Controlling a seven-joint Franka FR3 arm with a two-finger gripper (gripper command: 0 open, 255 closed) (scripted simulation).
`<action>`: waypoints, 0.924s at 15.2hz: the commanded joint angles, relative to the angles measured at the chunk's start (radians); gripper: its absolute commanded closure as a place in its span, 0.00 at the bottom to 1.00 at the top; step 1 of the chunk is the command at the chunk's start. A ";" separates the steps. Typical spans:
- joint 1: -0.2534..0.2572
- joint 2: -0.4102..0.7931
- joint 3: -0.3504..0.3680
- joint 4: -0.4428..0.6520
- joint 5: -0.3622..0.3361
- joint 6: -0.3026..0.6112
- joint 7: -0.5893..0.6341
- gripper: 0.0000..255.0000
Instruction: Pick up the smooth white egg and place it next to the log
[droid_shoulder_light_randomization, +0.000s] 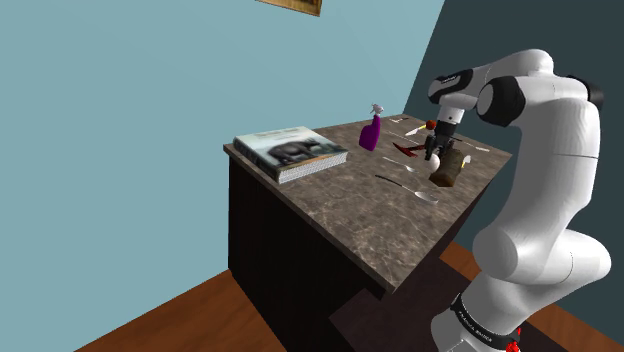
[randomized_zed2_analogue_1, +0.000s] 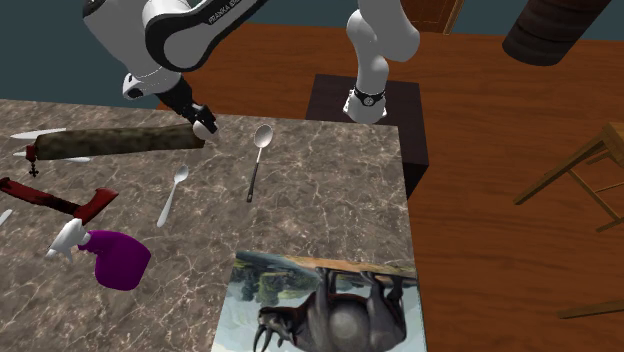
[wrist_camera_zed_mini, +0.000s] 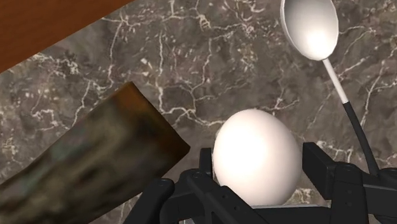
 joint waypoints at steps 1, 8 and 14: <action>0.000 0.005 0.001 -0.016 0.002 0.022 -0.002 1.00; 0.000 0.033 0.007 -0.070 0.013 0.102 -0.009 1.00; -0.002 0.066 0.013 -0.107 0.024 0.170 -0.016 1.00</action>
